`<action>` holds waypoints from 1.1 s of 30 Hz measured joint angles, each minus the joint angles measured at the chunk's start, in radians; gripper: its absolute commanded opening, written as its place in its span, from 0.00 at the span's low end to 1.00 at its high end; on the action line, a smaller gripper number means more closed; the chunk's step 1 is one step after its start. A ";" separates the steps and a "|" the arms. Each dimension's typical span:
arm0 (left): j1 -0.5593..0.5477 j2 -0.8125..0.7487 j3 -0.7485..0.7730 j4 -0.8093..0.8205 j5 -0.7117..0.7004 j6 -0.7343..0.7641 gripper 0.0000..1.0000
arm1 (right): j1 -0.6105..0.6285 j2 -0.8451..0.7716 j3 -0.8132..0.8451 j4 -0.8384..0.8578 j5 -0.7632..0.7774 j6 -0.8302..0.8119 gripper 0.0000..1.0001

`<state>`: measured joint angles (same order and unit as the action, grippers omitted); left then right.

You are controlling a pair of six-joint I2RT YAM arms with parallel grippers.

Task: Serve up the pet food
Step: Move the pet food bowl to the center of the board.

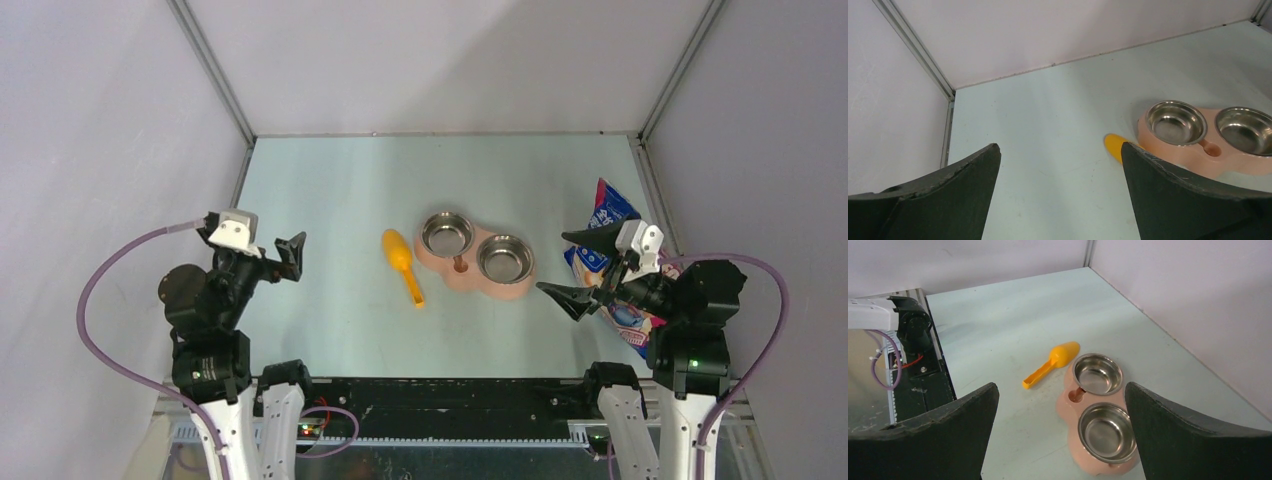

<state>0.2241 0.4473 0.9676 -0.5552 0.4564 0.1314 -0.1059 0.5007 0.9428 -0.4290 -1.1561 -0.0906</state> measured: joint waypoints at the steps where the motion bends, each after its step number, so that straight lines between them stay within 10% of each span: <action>1: 0.000 0.005 -0.001 0.000 0.000 0.000 0.98 | 0.001 0.000 -0.002 0.003 0.000 0.000 1.00; 15: -0.040 0.247 0.054 0.013 -0.058 0.009 0.98 | 0.143 0.049 -0.037 -0.077 0.158 -0.132 1.00; 25: -0.528 0.436 0.055 0.023 -0.372 0.157 0.98 | 0.225 0.093 -0.081 -0.113 0.284 -0.210 1.00; 33: -0.676 0.660 0.101 0.015 -0.444 0.268 0.98 | 0.225 0.126 -0.108 -0.124 0.293 -0.238 1.00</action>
<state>-0.4519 1.1072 1.0691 -0.5400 0.0120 0.3992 0.1188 0.6270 0.8352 -0.5526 -0.8631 -0.3286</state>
